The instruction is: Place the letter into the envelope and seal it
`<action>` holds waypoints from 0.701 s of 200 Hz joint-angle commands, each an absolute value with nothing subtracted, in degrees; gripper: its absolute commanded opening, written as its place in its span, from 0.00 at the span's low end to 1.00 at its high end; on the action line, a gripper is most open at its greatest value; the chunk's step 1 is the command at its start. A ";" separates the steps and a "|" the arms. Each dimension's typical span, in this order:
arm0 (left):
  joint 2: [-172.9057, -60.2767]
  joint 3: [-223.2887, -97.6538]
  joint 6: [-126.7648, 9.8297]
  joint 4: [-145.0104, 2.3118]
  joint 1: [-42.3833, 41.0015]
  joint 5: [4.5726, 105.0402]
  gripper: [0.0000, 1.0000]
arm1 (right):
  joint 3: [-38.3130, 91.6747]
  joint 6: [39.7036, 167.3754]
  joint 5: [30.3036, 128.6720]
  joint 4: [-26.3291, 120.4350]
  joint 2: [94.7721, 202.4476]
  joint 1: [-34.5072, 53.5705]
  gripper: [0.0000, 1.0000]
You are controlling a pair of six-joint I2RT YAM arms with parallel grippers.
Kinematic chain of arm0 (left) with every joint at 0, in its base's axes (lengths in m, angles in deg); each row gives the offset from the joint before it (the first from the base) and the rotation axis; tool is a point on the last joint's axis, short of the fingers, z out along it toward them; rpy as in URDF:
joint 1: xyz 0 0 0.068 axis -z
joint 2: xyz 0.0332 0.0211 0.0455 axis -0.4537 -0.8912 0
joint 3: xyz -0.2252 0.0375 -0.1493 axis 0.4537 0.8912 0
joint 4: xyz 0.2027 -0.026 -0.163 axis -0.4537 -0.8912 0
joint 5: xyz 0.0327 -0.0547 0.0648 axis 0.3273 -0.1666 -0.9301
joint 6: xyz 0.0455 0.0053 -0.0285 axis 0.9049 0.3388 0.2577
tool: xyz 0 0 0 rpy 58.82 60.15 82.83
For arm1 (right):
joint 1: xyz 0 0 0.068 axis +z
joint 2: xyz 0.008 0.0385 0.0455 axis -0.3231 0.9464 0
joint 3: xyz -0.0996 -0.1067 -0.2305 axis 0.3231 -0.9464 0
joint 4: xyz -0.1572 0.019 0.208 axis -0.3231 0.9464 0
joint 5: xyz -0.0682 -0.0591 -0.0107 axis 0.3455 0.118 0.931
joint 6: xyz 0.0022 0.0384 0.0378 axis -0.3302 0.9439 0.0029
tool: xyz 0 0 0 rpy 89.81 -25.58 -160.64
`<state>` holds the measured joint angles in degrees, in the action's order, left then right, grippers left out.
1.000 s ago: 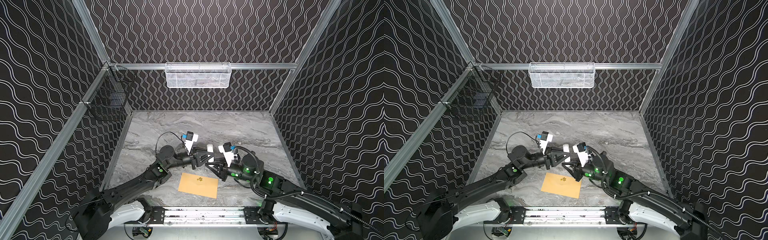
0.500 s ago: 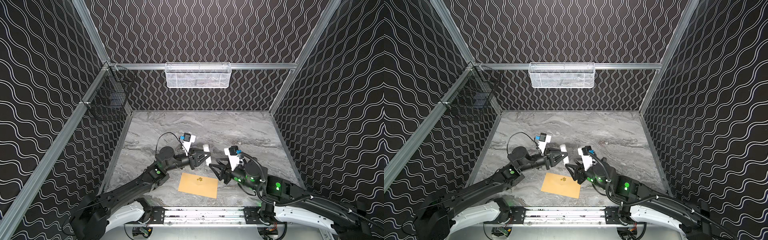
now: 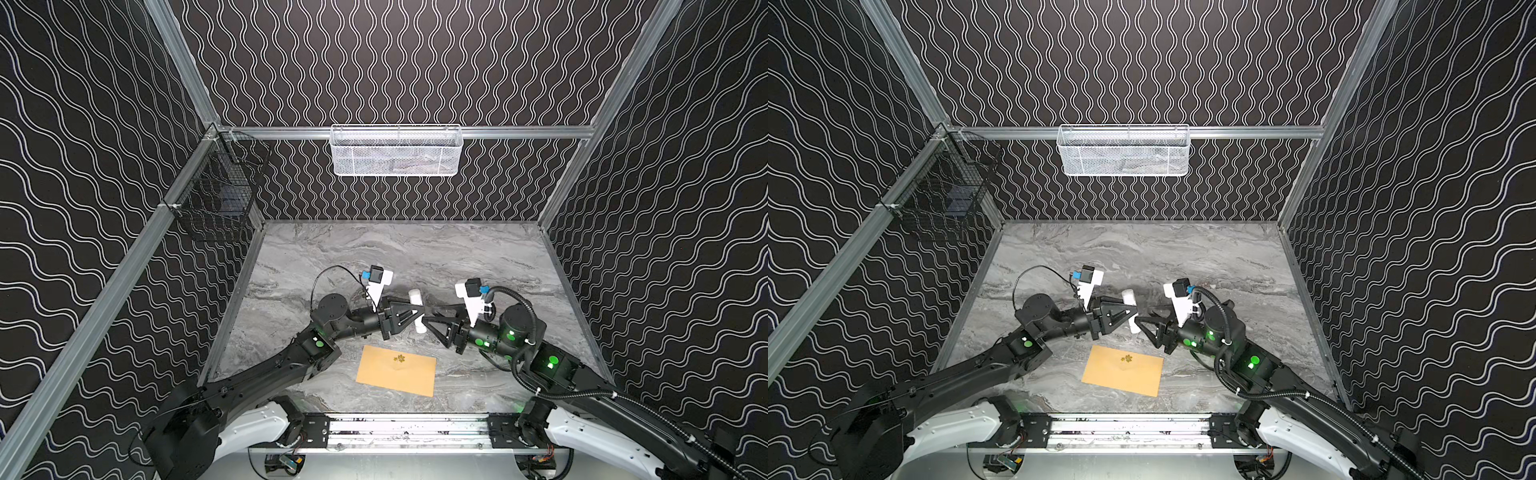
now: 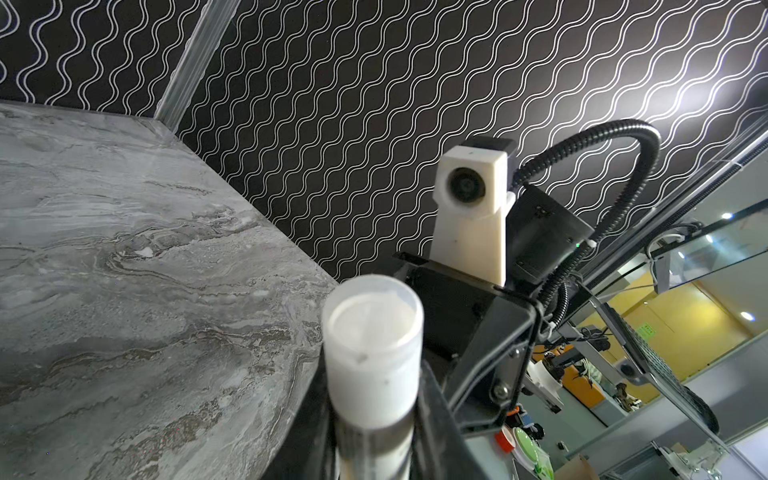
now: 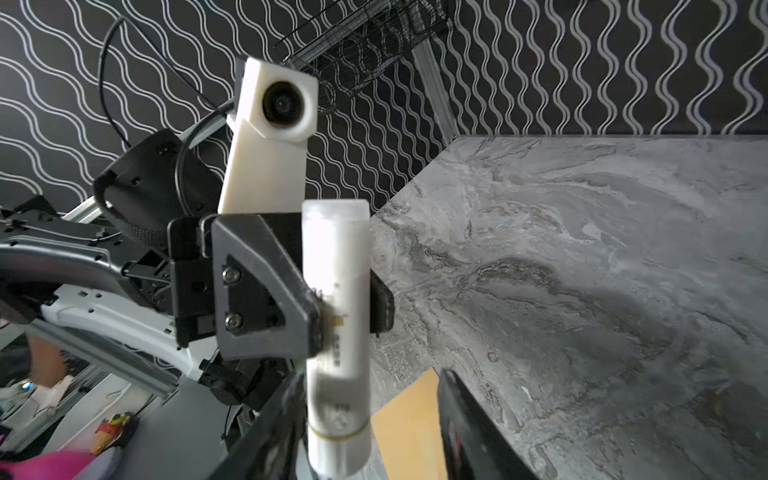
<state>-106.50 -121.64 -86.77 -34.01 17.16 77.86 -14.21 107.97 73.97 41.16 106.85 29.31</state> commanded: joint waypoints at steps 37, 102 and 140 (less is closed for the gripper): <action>-106.49 -121.45 -87.42 -30.77 17.05 78.54 0.00 | -13.35 109.48 64.77 34.59 111.61 28.01 0.40; -106.29 -121.67 -86.42 -32.35 17.05 78.15 0.00 | -12.28 110.32 64.40 35.51 113.32 27.72 0.17; -105.54 -121.96 -85.15 -35.29 17.05 77.10 0.26 | -10.41 110.84 67.20 39.88 114.97 27.45 0.09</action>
<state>-106.17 -121.40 -86.77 -34.62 16.96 76.57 -11.52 109.61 64.63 38.30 114.43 27.61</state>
